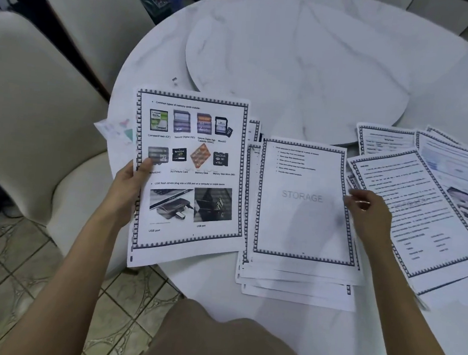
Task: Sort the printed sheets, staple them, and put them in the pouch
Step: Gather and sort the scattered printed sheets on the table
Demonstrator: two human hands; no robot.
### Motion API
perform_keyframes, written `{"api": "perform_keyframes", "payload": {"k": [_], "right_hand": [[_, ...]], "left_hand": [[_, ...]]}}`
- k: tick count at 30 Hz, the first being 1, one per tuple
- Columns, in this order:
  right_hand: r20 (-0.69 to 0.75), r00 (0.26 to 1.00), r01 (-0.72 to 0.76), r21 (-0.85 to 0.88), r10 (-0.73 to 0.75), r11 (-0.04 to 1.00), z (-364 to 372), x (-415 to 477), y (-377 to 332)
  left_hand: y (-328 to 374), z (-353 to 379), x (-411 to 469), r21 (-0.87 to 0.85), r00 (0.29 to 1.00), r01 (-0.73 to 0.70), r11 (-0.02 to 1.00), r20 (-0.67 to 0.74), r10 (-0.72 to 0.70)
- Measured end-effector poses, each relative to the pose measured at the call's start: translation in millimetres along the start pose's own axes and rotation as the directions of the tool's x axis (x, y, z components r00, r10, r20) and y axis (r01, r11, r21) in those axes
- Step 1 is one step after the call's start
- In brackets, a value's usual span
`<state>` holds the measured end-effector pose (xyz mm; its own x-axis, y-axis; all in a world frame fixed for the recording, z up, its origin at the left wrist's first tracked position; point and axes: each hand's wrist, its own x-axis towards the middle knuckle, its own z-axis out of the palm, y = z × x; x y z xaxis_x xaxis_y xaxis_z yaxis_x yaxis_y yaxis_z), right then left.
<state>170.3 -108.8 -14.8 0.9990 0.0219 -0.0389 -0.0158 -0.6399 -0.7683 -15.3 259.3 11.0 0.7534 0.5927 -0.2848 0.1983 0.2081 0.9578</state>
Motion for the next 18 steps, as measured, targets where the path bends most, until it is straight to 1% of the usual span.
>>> {"api": "perform_keyframes", "payload": {"k": [3, 6, 9, 12, 14, 16, 18], "right_hand": [[0.105, 0.993, 0.045, 0.095, -0.055, 0.994, 23, -3, -22], [0.264, 0.959, 0.053, 0.182, -0.101, 0.982, 50, -10, -50], [0.444, 0.889, 0.002, 0.245, -0.114, 0.97, 76, -22, -76], [0.596, 0.79, -0.033, 0.278, -0.145, 0.96, 94, -32, -97], [0.649, 0.745, -0.073, 0.309, -0.155, 0.948, 103, -37, -109], [0.657, 0.738, -0.12, 0.354, -0.155, 0.928, 108, -40, -118], [0.642, 0.746, -0.119, 0.39, -0.177, 0.913, 110, -39, -123]], "left_hand": [[2, 0, -1, -0.017, 1.0, -0.006, 1.0, 0.01, 0.006], [5, -1, -1, -0.034, 1.0, -0.011, 0.999, 0.029, 0.012], [7, -4, -1, -0.054, 0.999, -0.005, 0.999, 0.05, 0.008], [7, -8, 1, -0.075, 0.999, 0.011, 0.997, 0.048, -0.007], [7, -11, 3, -0.094, 0.999, 0.029, 0.995, 0.046, -0.025], [6, -14, 4, -0.1, 0.997, 0.049, 0.994, 0.059, -0.043], [5, -16, 6, -0.098, 0.994, 0.083, 0.992, 0.08, -0.075]]}}
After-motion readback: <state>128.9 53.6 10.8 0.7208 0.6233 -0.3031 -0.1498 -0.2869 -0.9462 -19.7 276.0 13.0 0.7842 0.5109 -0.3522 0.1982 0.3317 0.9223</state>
